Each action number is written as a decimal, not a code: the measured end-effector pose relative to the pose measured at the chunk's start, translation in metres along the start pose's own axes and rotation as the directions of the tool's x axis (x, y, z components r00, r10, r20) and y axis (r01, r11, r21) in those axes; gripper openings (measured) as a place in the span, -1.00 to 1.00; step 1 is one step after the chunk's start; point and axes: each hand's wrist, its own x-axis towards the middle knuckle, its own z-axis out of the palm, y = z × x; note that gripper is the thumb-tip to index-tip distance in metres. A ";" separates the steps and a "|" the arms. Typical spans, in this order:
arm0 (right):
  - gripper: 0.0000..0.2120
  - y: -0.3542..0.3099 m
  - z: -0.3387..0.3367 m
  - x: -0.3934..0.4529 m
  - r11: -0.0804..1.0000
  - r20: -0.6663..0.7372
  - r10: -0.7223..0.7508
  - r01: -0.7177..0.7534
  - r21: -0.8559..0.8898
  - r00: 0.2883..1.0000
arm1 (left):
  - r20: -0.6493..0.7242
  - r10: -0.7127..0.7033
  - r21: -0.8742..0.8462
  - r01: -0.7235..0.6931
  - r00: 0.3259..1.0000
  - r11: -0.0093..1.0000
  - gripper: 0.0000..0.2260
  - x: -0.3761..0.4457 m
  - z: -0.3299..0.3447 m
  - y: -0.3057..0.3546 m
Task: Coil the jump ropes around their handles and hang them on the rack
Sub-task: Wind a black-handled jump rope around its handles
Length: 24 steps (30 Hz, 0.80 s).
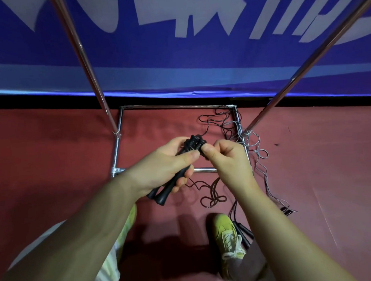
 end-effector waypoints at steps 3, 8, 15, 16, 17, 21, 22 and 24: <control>-0.42 -0.002 0.008 -0.002 0.999 -0.030 0.032 -0.033 -0.022 0.999 | -0.071 0.057 0.089 -0.050 0.996 0.995 -0.78 0.002 0.001 -0.004; -0.40 -0.010 0.017 -0.005 0.992 -0.048 0.110 -0.113 -0.061 0.993 | -0.143 0.131 0.194 -0.102 0.981 0.976 -0.86 0.005 -0.002 -0.009; -0.47 -0.016 0.019 -0.006 0.981 -0.002 0.174 -0.174 -0.082 0.985 | -0.205 0.138 0.236 -0.088 0.969 0.968 -0.95 0.008 -0.002 -0.013; -0.47 -0.016 0.016 -0.006 0.979 0.055 0.196 -0.192 -0.071 0.979 | -0.219 0.140 0.235 -0.087 0.966 0.968 -0.90 0.009 -0.002 -0.013; -0.46 -0.017 0.012 -0.007 0.974 0.149 0.227 -0.221 -0.056 0.962 | -0.237 0.140 0.230 -0.085 0.961 0.969 -0.84 0.009 -0.002 -0.012; -0.82 -0.016 -0.011 -0.008 0.956 0.475 0.293 -0.271 -0.116 0.830 | -0.304 0.110 0.186 -0.055 0.946 0.981 -0.80 0.012 -0.011 -0.009; -0.90 -0.017 -0.017 -0.008 0.956 0.486 0.291 -0.238 -0.169 0.824 | -0.303 0.086 0.184 -0.031 0.949 0.982 -0.81 0.013 -0.013 -0.009; -0.82 -0.020 -0.028 -0.009 0.934 0.469 0.287 -0.136 -0.329 0.835 | -0.293 0.046 0.201 0.014 0.955 0.980 -0.82 0.015 -0.017 -0.012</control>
